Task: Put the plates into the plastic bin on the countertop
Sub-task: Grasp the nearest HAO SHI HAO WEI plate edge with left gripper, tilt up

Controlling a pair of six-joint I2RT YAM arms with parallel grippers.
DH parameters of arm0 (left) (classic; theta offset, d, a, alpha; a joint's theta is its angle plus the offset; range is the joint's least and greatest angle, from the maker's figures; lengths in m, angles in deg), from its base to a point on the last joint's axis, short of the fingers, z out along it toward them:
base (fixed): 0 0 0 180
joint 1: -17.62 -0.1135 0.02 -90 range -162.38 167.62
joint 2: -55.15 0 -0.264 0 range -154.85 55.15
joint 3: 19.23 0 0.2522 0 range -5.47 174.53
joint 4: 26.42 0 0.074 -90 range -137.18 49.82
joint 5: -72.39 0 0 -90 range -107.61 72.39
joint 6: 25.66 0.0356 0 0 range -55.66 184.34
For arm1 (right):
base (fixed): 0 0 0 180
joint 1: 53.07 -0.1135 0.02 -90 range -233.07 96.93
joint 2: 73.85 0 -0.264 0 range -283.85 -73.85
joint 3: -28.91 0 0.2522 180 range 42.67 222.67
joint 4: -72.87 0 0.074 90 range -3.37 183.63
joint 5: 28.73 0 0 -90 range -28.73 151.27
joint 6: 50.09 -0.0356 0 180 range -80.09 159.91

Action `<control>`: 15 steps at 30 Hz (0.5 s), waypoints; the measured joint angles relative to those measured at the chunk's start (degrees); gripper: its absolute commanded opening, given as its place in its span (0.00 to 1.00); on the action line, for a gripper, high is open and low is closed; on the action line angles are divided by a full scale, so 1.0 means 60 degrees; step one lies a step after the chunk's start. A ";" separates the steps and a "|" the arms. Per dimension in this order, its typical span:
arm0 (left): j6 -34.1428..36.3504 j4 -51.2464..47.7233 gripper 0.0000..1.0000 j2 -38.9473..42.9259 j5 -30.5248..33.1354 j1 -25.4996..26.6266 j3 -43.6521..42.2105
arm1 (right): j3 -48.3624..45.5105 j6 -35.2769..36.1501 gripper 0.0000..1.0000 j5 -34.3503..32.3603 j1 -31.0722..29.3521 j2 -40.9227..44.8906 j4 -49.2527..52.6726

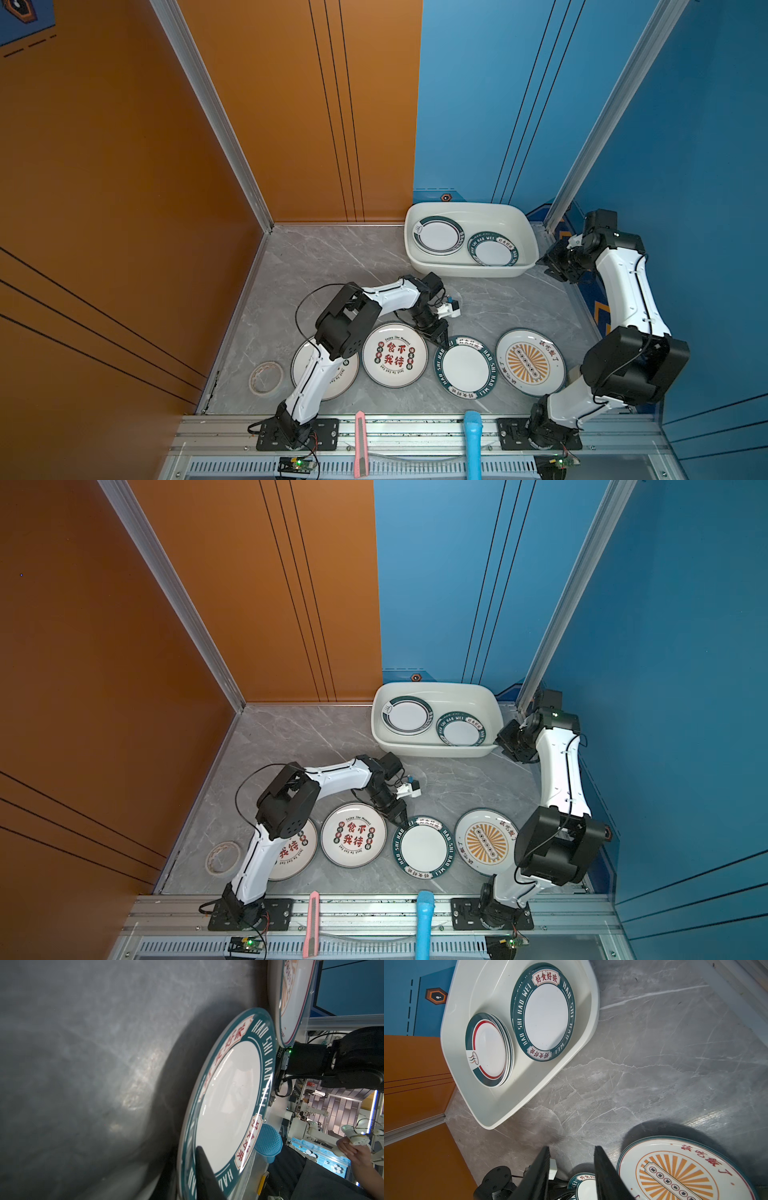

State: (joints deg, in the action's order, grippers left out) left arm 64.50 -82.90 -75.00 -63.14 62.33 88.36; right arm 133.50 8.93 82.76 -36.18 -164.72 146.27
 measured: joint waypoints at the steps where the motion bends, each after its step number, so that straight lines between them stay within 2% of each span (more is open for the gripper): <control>1: -0.0004 -0.0004 0.11 -0.0011 0.0000 0.0000 0.0000 | -0.0051 0.0022 0.38 -0.0004 0.0000 0.0080 -0.0004; 5: -0.0120 -0.0066 0.01 -0.0022 -0.0353 -0.0011 0.0015 | -0.0240 0.0066 0.39 0.0000 0.0000 0.0382 -0.0004; 15: -0.0219 -0.0109 0.00 -0.0044 -0.0674 -0.0266 0.0022 | -0.0692 0.0127 0.38 0.0000 0.0029 0.0597 -0.0036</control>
State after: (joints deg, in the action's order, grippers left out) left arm 63.19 -83.56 -75.26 -67.19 60.74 88.49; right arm 129.35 9.69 82.76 -36.01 -161.14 146.05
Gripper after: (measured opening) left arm 0.079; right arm 0.384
